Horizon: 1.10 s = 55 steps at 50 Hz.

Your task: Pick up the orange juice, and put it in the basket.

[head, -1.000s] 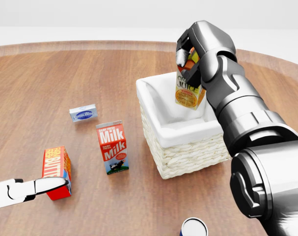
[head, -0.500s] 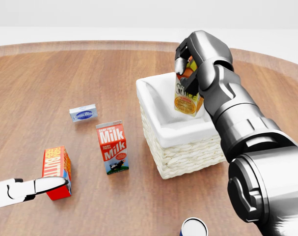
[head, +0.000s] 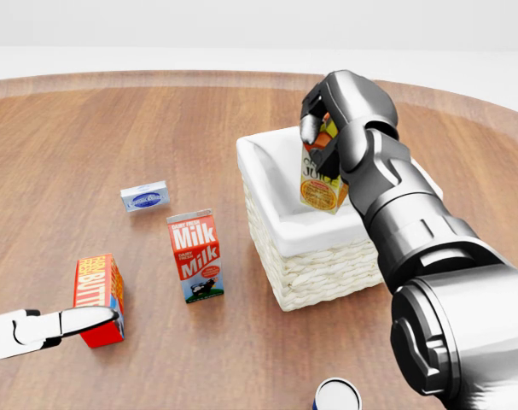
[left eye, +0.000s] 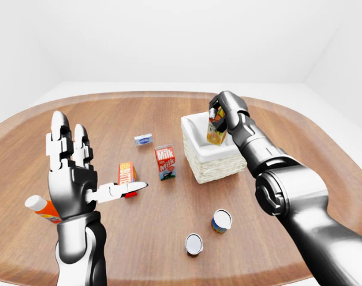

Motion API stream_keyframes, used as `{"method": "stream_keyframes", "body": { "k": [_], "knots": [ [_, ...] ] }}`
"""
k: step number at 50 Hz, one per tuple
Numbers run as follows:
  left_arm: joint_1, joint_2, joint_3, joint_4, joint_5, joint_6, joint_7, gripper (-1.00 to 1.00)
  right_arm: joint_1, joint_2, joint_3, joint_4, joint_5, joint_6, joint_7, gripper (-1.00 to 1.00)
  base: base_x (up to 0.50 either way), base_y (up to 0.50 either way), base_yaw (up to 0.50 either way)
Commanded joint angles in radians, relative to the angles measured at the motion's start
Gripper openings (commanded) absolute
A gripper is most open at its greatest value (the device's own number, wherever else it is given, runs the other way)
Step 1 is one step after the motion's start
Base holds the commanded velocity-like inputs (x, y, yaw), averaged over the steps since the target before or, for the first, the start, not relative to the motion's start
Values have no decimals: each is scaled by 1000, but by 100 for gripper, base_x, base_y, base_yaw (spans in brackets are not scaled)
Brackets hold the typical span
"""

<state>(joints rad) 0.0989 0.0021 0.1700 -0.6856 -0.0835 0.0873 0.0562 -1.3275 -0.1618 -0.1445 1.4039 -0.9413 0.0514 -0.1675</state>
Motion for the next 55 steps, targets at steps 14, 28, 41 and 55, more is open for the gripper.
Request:
{"method": "stream_keyframes", "body": {
  "k": [14, 28, 41, 55],
  "knots": [
    [-1, 0, 1, -1, -1, 0, 1, 100, 17, 11, 1, -17, 18, 6, -17, -100, 5, 0, -3],
    [0, -1, 0, -7, -1, 0, 4, 100, 25, 14, -1, -16, 12, -3, -26, -100, 5, 0, -3],
    [-3, 1, 3, 0, -3, 0, 2, 100, 39, 21, -4, -15, 3, -21, -56, -100, 5, 0, -3],
    [-10, 5, 11, 26, -8, 0, -2, 100, 59, 26, -4, -14, -3, -15, -52, -100, 5, 0, -3]
  ]
}}
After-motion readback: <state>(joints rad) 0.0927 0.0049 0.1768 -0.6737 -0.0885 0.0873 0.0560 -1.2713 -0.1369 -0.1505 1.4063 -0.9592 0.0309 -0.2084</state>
